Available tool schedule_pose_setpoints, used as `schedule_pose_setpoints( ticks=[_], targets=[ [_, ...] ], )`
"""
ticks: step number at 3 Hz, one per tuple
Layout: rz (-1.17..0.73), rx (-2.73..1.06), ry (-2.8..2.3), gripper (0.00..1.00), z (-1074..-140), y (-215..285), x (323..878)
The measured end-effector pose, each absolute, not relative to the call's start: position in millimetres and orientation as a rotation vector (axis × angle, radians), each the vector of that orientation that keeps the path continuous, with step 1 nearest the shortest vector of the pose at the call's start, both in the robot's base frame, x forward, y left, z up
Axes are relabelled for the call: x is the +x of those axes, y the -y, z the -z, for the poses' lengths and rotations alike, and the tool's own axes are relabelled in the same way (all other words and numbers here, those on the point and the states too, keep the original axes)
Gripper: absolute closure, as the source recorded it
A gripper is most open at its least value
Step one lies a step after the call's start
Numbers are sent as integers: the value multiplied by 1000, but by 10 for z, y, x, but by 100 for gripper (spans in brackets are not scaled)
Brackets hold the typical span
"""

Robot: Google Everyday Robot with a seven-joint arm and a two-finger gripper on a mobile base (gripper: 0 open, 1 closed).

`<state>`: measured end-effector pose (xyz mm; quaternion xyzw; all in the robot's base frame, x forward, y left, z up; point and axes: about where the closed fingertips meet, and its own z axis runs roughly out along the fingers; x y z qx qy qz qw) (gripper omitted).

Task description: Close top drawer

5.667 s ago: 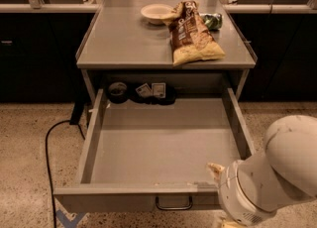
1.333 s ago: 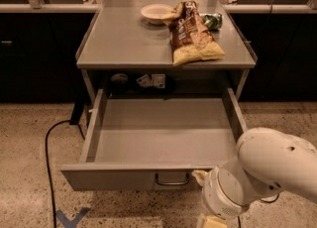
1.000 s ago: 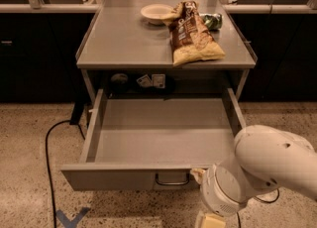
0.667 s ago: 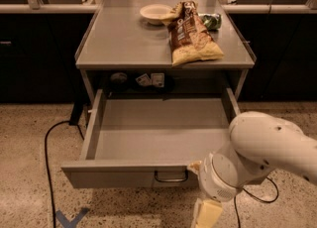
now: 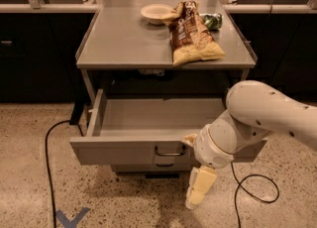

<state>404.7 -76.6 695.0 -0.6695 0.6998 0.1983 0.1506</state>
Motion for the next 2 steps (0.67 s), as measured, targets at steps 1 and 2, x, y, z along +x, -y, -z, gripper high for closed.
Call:
schedule_pose_setpoints(
  ticks=[1,2],
  targets=[
    [-597,-1921,-2014,0,-6868,718,3934],
    [-664,-1905,-2024,0,-6685,745,3953]
  ],
)
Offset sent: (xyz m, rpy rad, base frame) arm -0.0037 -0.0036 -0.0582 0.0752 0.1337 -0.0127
